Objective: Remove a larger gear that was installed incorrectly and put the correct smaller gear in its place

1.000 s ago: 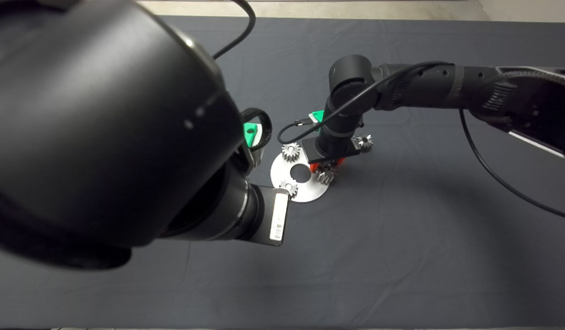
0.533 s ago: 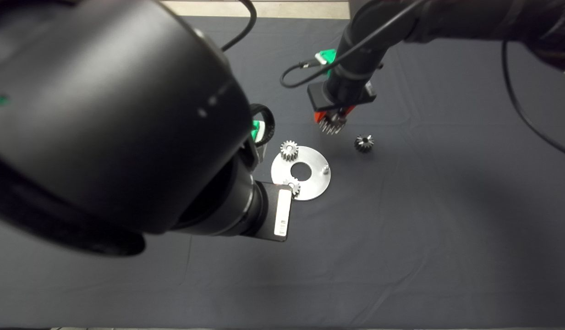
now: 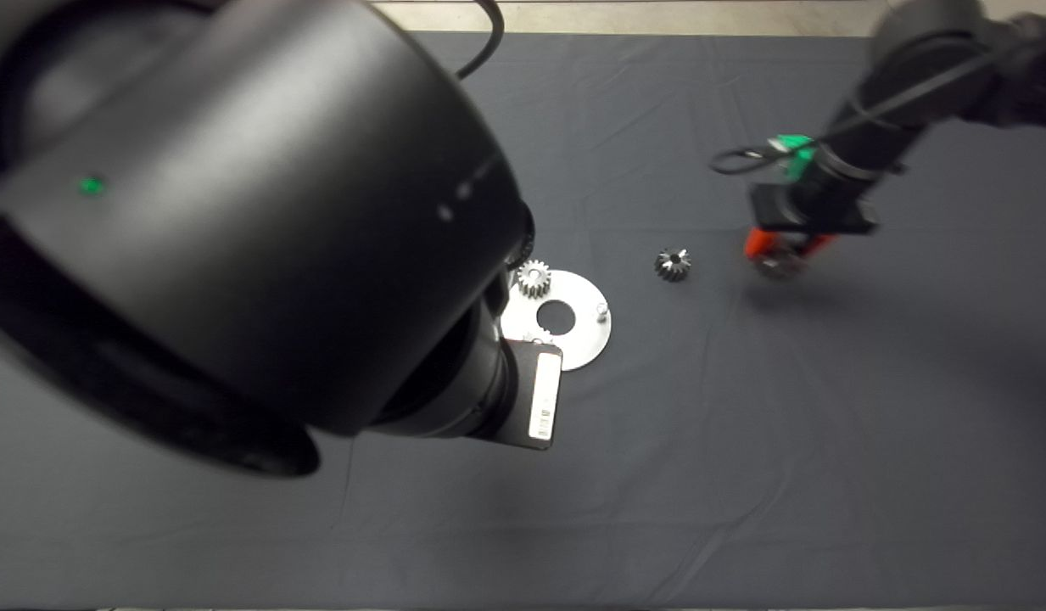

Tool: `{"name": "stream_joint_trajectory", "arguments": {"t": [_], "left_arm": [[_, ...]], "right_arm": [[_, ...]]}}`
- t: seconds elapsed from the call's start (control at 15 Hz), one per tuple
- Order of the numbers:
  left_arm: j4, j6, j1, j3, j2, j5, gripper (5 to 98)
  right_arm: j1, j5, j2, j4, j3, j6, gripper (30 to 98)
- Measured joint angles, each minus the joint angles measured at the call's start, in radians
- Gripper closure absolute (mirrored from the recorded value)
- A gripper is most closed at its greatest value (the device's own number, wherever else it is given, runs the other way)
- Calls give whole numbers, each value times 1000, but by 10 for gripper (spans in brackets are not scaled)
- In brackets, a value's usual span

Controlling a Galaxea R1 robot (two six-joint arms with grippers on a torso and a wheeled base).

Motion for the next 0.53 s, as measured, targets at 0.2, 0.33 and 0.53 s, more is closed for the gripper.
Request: {"name": "stream_joint_trajectory", "arguments": {"t": [0.2,0.33,0.53], "left_arm": [[0,5,0,-13,21,0,491],[0,10,0,-17,35,0,491],[0,14,0,-20,40,0,491]], "right_arm": [[-35,-11,-142,-14,31,-39,838],[-52,-1,-161,-29,56,-50,834],[-87,12,-173,-33,94,-57,825]]}}
